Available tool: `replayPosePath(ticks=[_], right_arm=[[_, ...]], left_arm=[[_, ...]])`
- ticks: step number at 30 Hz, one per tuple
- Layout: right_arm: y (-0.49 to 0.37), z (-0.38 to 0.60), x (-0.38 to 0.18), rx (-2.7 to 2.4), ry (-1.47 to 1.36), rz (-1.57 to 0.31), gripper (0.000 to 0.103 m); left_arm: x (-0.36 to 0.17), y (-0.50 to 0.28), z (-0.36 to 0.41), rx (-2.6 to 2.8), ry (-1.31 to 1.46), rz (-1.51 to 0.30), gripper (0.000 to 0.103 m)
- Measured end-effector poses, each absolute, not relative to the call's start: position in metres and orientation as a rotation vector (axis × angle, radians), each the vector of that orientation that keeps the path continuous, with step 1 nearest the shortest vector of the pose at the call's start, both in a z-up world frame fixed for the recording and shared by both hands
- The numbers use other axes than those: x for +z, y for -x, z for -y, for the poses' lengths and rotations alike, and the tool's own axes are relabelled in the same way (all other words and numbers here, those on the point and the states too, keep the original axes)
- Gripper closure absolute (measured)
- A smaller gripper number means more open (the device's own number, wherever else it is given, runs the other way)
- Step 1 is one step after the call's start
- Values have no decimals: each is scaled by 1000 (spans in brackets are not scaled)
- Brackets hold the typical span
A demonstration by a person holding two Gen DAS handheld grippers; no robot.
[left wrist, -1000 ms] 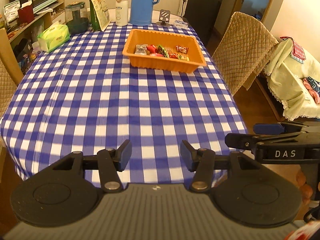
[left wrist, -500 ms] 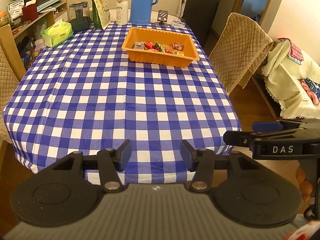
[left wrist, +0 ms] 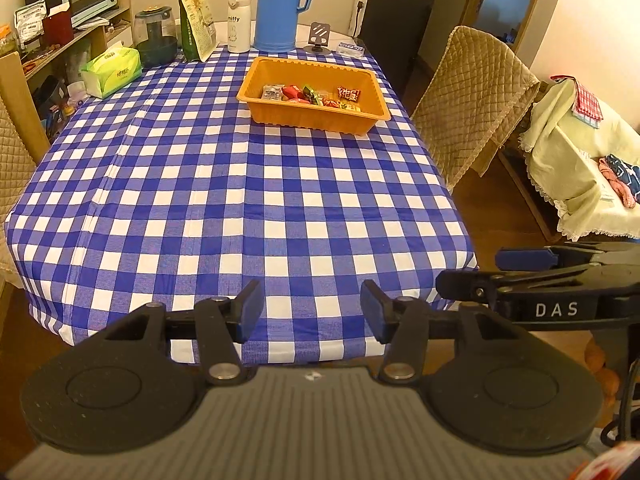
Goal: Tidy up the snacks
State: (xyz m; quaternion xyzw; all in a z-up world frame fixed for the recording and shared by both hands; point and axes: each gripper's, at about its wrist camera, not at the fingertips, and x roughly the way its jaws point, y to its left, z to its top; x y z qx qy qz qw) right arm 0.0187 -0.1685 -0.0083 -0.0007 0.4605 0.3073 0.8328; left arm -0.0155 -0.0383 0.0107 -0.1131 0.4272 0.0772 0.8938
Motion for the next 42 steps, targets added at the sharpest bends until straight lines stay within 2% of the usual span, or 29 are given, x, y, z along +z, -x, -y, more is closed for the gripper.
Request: replayPosePath(ticks=[42], right_arm=[[-27,172,-11,648,-8,-984,20]], left_arm=[[10,3,42,153,224,-893,52]])
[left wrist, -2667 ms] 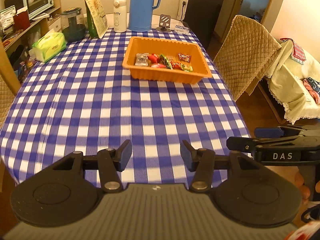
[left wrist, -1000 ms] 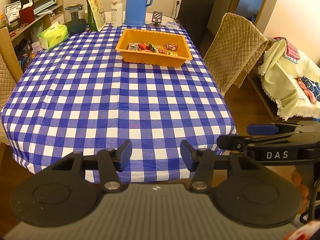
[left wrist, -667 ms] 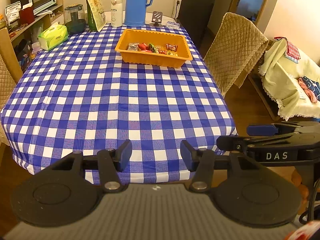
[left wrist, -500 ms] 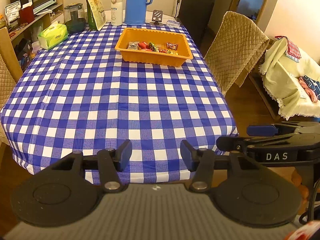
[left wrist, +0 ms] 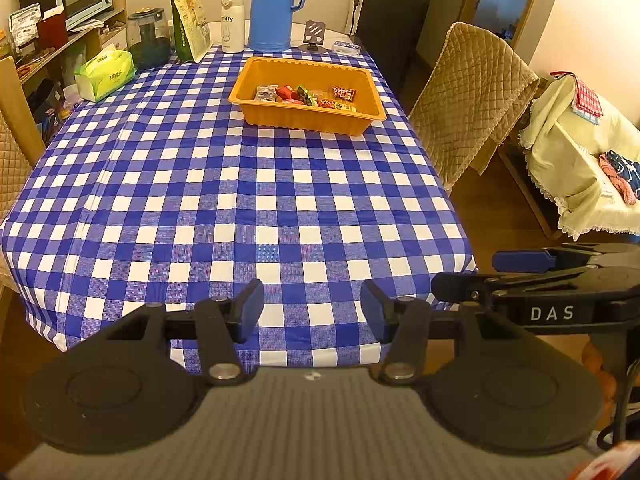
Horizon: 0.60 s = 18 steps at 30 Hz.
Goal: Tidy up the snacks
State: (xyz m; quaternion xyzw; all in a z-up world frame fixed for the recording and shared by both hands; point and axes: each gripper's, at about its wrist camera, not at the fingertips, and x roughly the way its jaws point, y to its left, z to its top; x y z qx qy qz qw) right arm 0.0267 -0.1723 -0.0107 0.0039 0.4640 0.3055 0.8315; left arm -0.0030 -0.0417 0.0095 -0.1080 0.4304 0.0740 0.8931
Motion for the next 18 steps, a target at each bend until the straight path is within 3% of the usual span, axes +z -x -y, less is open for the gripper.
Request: replayPosePath(ticks=[18], right_arm=[[-27,171,-11,648,-8,-983,20]], left_arm=[[9,3,42,152,222,-892,52]])
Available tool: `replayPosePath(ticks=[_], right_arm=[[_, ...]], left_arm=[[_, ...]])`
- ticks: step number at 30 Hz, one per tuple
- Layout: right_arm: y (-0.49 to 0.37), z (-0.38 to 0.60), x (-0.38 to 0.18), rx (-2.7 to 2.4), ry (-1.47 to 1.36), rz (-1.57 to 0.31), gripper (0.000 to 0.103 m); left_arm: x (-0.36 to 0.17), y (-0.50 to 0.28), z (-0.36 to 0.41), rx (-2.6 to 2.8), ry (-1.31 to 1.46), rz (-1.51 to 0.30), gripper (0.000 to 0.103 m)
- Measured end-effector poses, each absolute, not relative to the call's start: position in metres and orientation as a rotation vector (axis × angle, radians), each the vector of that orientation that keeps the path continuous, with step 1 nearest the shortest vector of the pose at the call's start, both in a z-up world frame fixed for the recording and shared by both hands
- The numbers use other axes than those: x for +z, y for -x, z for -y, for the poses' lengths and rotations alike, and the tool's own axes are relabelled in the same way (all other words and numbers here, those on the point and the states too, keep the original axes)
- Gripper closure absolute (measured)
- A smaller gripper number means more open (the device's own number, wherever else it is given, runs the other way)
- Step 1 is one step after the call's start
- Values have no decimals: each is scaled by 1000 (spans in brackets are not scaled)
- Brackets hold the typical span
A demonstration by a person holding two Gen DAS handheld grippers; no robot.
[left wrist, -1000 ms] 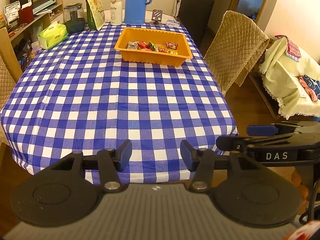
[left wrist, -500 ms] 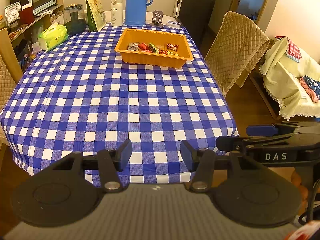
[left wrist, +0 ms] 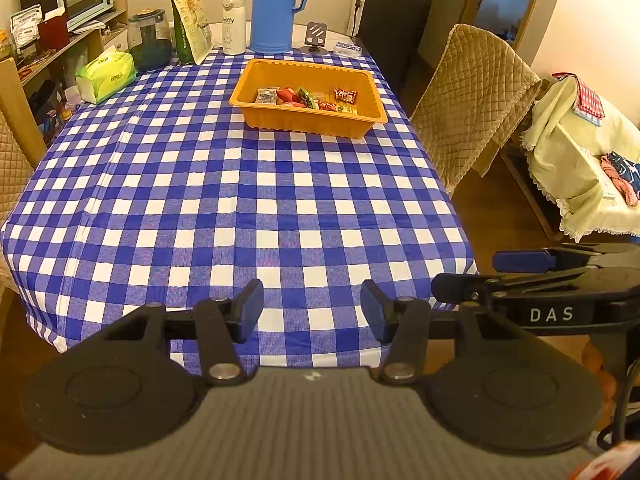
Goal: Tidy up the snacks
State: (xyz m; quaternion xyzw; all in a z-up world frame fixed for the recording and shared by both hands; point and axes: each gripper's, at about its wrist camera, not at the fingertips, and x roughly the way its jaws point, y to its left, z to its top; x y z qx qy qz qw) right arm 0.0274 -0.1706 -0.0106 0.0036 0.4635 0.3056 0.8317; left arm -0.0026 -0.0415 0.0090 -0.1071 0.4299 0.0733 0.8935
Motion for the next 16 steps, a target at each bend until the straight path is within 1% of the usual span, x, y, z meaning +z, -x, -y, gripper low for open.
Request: replayPosePath(ticks=[13,15,16], right_arm=[[-30,169,-12,649,-9,-989,20],[-32,166,-14,652,-8,-996,20],[-34,165,-15,654,-7,-1000,20]], left_arm=[[9,-1,40,159,227,-894,52],[9,-5,39,167,232,-902,50],[8,-6,37,174,238,-911,46]])
